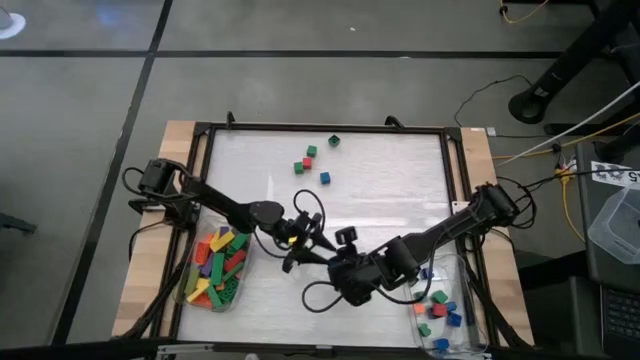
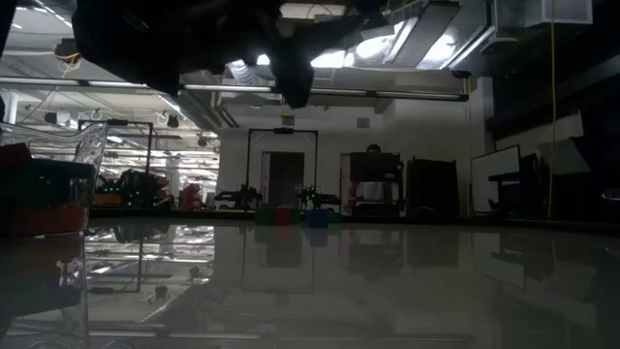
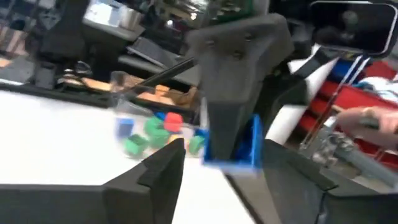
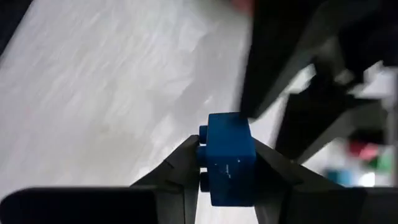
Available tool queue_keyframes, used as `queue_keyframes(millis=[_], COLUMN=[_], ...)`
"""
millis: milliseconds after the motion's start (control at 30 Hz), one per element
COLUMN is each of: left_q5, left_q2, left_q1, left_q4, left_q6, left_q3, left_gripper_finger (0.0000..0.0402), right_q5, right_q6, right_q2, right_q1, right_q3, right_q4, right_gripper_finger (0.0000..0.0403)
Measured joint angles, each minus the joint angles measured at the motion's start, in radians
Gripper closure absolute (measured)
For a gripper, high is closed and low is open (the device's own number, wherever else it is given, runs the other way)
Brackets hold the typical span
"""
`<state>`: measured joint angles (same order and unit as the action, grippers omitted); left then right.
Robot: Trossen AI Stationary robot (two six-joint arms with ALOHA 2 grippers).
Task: Sort blocks by size
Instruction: Put the small blue game piece into the right transparent bin
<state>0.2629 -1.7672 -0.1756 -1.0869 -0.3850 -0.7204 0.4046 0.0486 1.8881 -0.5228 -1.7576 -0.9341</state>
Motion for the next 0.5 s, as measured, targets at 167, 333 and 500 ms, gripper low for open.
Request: queue_keyframes(millis=[167, 333, 500], left_q5=[-0.001, -0.007, -0.073], left_q2=[0.000, 0.000, 0.000], left_q1=[0.008, 0.038, 0.085], left_q4=[0.025, 0.062, 0.084], left_q6=[0.091, 0.206, 0.209], left_q3=[0.000, 0.000, 0.000], left_gripper_finger=[0.0180, 0.0177, 0.0177], right_q5=[-0.071, -0.152, -0.169], right_q6=[0.209, 0.482, 0.808], right_q2=[0.000, -0.001, -0.004], right_q1=[-0.020, -0.077, -0.175], right_q3=[-0.078, -0.134, -0.102], right_q4=[-0.244, -0.481, -0.637], right_gripper_finger=[0.0304, 0.0312, 0.0286])
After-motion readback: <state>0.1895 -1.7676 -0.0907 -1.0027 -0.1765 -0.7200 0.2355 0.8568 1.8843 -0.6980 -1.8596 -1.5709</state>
